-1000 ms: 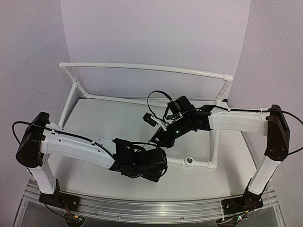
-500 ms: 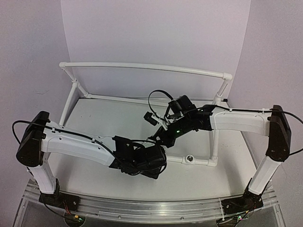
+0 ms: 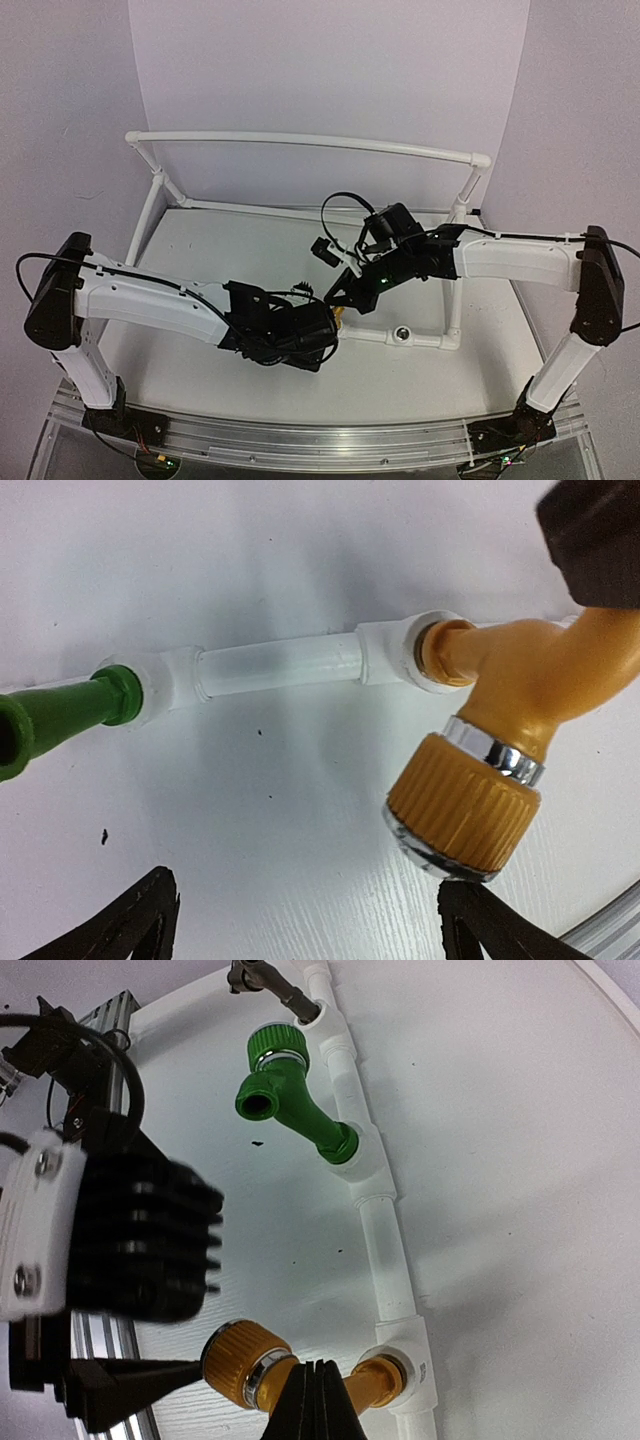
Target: Install the water faucets
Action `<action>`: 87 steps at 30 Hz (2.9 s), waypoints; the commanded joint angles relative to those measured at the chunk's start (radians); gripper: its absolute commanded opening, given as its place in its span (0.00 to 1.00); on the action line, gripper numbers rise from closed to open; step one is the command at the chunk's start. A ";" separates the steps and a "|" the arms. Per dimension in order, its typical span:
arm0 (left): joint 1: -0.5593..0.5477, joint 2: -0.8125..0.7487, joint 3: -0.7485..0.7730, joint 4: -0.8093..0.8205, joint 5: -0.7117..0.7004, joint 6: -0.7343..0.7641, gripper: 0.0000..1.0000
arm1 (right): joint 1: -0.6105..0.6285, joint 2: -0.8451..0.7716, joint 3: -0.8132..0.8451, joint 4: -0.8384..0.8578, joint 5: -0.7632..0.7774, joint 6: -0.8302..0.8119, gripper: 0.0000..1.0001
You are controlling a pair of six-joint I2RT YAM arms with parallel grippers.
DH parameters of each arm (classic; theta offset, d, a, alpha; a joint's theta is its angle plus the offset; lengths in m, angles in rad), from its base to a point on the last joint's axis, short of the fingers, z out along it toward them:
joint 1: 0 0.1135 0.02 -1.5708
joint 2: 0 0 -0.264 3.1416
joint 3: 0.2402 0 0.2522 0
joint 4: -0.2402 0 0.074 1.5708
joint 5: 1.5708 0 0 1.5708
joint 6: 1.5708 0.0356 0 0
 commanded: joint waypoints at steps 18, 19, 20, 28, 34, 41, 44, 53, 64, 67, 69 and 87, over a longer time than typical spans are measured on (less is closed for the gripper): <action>0.011 -0.205 -0.095 0.231 0.078 0.223 0.87 | -0.031 -0.003 0.109 -0.174 0.027 -0.003 0.02; 0.004 -0.189 -0.079 0.217 0.082 0.237 0.85 | -0.036 0.006 0.114 -0.174 0.037 -0.006 0.02; 0.000 -0.171 -0.061 0.205 0.087 0.246 0.82 | -0.043 0.015 0.117 -0.175 0.046 -0.010 0.02; -0.008 -0.137 -0.036 0.261 0.232 0.298 0.29 | -0.067 0.042 0.115 -0.182 0.071 -0.043 0.00; -0.016 -0.059 -0.002 0.292 0.364 0.333 0.18 | -0.067 0.082 0.133 -0.197 0.016 -0.053 0.00; -0.013 0.038 0.056 0.271 0.278 0.297 0.13 | -0.066 0.108 0.151 -0.208 -0.032 -0.054 0.00; -0.003 0.042 0.052 0.293 0.236 0.270 0.13 | -0.065 0.104 0.135 -0.210 -0.049 -0.059 0.00; 0.049 -0.015 -0.013 0.259 0.115 0.177 0.09 | -0.066 0.076 0.086 -0.210 -0.088 -0.058 0.00; 0.080 -0.029 -0.002 0.261 0.055 0.182 0.09 | -0.060 0.037 0.009 -0.212 -0.119 -0.079 0.00; 0.093 -0.034 -0.001 0.279 0.049 0.195 0.09 | -0.046 0.030 -0.003 -0.210 -0.133 -0.083 0.00; 0.102 -0.041 -0.001 0.291 0.047 0.202 0.09 | -0.030 0.029 -0.005 -0.210 -0.142 -0.083 0.00; 0.126 -0.085 -0.063 0.351 0.051 0.180 0.10 | -0.067 -0.052 0.049 -0.211 -0.018 -0.086 0.00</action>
